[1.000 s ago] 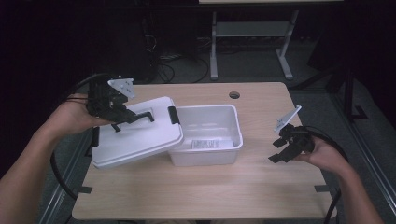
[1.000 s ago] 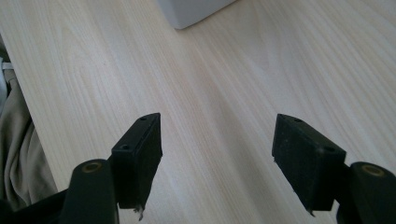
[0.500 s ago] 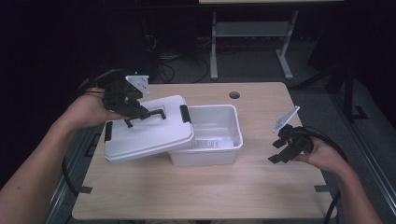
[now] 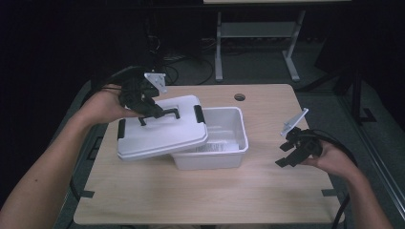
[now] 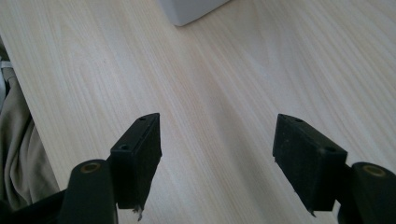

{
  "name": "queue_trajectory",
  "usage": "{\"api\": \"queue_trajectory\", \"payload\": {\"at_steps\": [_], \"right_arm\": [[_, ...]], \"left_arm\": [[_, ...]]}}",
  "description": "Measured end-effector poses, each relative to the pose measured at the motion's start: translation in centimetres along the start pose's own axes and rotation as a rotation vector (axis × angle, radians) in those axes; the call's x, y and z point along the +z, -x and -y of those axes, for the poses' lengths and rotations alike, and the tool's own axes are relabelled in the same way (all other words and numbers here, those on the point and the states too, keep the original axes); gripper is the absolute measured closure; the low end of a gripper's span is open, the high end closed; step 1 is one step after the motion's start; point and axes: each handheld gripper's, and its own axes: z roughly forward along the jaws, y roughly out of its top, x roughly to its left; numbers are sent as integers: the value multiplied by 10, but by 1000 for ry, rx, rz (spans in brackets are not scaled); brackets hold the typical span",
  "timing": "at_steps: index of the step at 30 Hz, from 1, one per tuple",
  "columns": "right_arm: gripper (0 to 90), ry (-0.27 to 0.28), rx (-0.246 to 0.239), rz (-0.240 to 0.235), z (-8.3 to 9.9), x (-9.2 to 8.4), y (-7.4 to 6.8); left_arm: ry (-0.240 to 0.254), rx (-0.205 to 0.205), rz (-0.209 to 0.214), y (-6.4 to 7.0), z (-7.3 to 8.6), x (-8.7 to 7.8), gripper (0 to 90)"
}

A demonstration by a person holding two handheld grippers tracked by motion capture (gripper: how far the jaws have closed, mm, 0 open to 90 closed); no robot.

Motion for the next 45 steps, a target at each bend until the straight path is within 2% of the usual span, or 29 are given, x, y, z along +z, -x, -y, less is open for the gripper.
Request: {"api": "queue_trajectory", "payload": {"at_steps": [19,34,45], "right_arm": [[319,-3,11,6,6,-3,-1],[319,4,21,8,16,-8,1],[319,-10,27,4,21,-9,1]], "left_arm": [[6,50,22,-3,-35,16,848],[-1,90,39,-6,-68,38,849],[1,109,44,-8,-80,49,849]]}}
